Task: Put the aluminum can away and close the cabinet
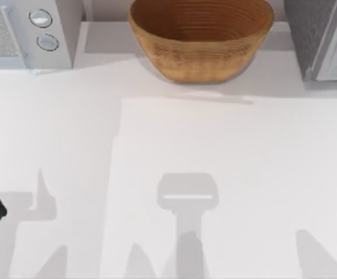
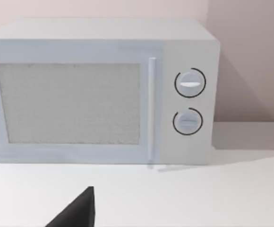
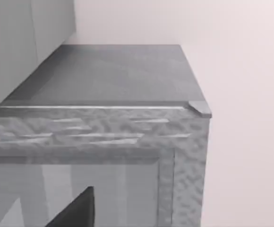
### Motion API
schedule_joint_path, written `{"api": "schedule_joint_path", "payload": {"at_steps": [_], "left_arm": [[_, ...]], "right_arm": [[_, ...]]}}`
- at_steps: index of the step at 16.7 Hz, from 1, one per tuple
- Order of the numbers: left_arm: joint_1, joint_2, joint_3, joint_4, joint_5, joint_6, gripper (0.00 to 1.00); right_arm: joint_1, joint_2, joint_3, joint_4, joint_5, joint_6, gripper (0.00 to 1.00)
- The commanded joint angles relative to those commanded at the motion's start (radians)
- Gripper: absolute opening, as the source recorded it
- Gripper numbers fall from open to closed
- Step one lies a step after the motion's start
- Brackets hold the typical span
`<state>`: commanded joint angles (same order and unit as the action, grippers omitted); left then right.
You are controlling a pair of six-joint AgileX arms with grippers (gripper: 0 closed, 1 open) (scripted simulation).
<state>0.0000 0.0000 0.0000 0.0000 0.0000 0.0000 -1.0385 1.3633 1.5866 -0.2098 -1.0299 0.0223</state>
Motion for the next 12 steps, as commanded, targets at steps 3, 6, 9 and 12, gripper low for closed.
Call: {"api": "schedule_joint_path", "payload": {"at_steps": [3,6,9,12], "left_arm": [[0.000,0.000,0.000,0.000,0.000,0.000,1.00],[0.000,0.000,0.000,0.000,0.000,0.000,1.00],[0.000,0.000,0.000,0.000,0.000,0.000,1.00],[0.000,0.000,0.000,0.000,0.000,0.000,1.00]], "right_arm": [[-0.002,-0.017,0.115,-0.132,-0.002,0.000,1.00],[-0.002,-0.024,0.156,-0.180,-0.003,0.000,1.00],[-0.002,-0.024,0.156,-0.180,-0.003,0.000,1.00],[0.013,-0.022,0.156,-0.177,0.008,0.000,1.00]]}}
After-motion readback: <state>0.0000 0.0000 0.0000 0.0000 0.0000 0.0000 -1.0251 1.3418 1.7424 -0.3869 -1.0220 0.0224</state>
